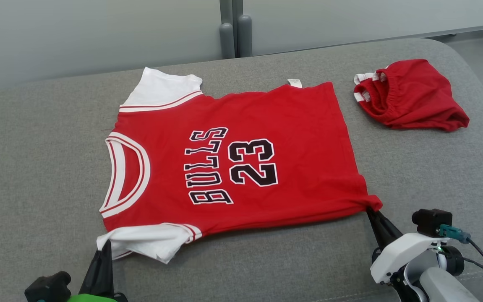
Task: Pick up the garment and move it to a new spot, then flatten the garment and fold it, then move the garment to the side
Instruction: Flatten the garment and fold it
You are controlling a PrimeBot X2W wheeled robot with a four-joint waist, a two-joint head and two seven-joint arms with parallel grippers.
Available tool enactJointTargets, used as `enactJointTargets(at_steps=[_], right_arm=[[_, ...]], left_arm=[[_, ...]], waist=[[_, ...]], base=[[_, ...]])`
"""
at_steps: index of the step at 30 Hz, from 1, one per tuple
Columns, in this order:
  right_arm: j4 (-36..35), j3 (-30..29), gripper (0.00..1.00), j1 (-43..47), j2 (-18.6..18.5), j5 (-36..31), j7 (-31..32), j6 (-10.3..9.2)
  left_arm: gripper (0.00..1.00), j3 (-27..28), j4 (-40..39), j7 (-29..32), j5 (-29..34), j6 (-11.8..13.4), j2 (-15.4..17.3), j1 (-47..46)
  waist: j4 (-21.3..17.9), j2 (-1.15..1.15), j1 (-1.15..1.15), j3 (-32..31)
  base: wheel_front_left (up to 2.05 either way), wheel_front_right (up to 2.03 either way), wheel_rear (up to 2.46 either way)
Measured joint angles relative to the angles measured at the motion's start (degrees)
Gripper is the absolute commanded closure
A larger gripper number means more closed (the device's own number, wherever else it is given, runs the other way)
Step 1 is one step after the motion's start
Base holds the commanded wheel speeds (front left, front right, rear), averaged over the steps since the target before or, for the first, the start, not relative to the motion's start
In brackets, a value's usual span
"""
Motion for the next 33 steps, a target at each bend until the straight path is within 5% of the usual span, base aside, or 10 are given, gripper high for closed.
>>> enactJointTargets(at_steps=[13,33], right_arm=[[-0.90,2.69,1.00,-1.76,-2.81,-2.67,0.35,0.97],[0.19,7.69,1.00,-18.96,-6.81,-3.21,14.45,1.51]], left_arm=[[1.00,-0.18,-2.98,0.00,-1.13,-0.49,-0.58,-1.42],[1.00,-0.98,4.81,4.69,1.81,1.09,1.01,-18.66]], waist=[[-0.60,0.00,0.00,-0.39],[-1.11,0.00,0.00,5.38]], base=[[0.00,0.00,0.00],[0.00,0.00,0.00]])
